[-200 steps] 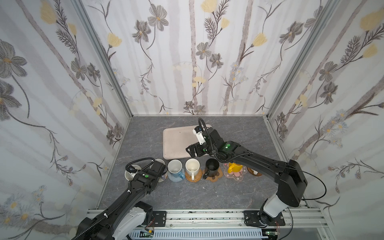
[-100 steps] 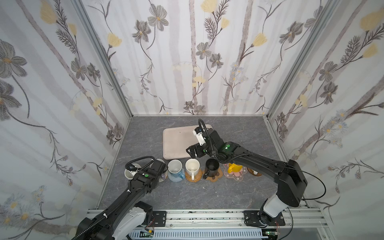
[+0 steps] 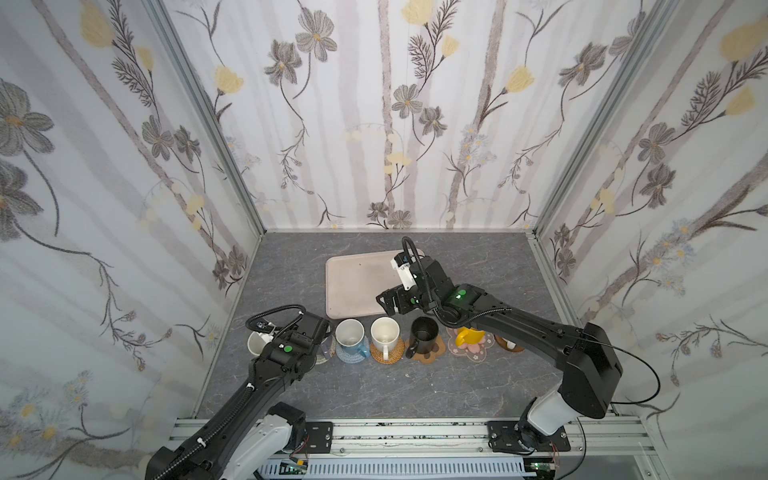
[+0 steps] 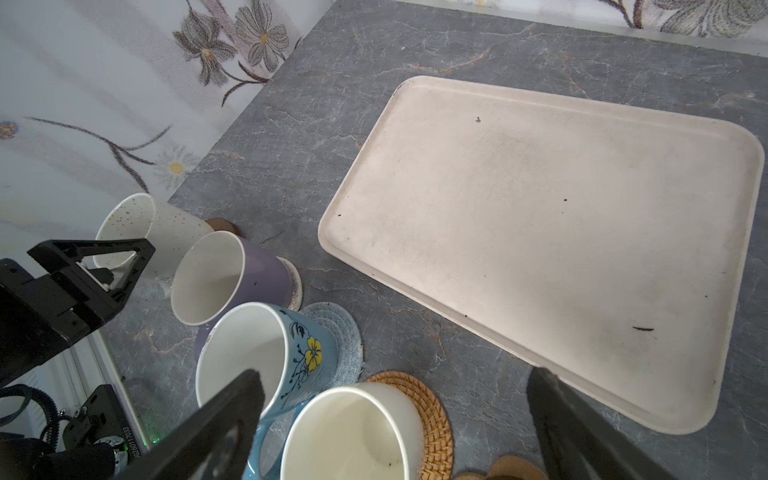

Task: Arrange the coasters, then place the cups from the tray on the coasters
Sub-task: 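Open the left gripper and raise it off the speckled mug while raising the right gripper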

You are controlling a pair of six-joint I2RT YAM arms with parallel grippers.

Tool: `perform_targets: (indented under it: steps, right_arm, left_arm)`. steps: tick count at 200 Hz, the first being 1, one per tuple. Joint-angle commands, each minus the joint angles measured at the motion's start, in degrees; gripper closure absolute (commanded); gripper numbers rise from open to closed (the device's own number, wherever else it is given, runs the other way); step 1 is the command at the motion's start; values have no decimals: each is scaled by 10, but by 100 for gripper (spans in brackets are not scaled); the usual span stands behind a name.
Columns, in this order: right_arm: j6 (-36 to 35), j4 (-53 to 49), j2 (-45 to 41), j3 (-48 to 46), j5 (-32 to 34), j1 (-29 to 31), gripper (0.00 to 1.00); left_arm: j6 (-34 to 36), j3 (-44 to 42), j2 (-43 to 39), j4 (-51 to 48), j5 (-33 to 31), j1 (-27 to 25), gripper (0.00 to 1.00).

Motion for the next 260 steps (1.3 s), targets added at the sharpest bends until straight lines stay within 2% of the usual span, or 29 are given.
perform_targets:
  steps: [1,70,106,111,169,217,260]
  right_arm:
    - [-6,16,-6,7,8,-1,0]
    - [-9,1,-43,11,16,-6,0]
    - [-10,0,-76,3,18,-6,0]
    - [-10,0,-82,2,18,-24,0]
    - [-11,18,-147,-40,21,-64,0]
    - [-14,30,-183,-66,27,-106,0]
    - [-32,82,-227,-111,61,-135,0]
  left_arm:
    - [30,24,-5,3,-27,0,22]
    - [76,90,-11,7,-20,1,0]
    - [107,122,-3,14,-12,0,0]
    - [111,126,-4,16,-11,0,0]
    - [189,165,-4,72,20,0,0]
    - [299,169,2,190,82,0,0]
    - [409,148,3,323,128,8,0]
